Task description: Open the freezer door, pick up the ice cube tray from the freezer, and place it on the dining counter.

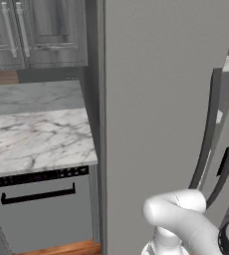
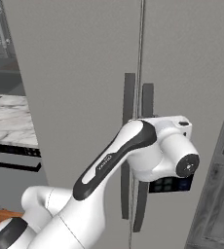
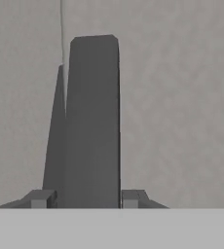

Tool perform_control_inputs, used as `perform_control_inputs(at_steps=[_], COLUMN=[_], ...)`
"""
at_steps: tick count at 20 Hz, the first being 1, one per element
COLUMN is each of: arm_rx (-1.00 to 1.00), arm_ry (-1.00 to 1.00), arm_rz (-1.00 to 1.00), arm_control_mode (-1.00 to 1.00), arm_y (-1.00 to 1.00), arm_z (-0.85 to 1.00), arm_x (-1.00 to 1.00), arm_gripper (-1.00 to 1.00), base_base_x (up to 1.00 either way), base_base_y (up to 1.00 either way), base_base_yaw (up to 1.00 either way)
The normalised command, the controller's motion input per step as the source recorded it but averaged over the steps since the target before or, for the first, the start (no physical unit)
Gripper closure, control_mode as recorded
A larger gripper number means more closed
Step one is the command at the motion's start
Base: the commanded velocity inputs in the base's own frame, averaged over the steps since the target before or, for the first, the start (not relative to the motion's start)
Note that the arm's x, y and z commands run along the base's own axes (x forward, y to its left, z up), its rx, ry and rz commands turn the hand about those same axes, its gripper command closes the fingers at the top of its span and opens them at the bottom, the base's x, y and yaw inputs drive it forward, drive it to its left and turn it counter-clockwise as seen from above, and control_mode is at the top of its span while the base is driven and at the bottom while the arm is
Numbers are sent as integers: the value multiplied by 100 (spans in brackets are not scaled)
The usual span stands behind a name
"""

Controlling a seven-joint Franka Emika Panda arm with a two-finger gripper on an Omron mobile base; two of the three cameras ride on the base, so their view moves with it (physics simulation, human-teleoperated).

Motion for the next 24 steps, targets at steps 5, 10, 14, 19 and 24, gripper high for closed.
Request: perform_control_inputs(at_steps=[5, 10, 14, 19, 24], arm_rx=[0, 0, 0, 0, 0], arm_ry=[0, 0, 0, 0, 0], arm_rz=[-1, -2, -1, -2, -1], arm_control_mode=[-100, -100, -100, -100, -100], arm_y=[-38, -44, -42, -40, -40], arm_z=[0, 0, 0, 0, 0], arm_x=[-32, -32, -31, -29, -30], arm_gripper=[100, 100, 100, 100, 100], base_base_x=[0, 0, 0, 0, 0], base_base_y=[0, 0, 0, 0, 0], base_base_yaw=[0, 0, 0, 0, 0])
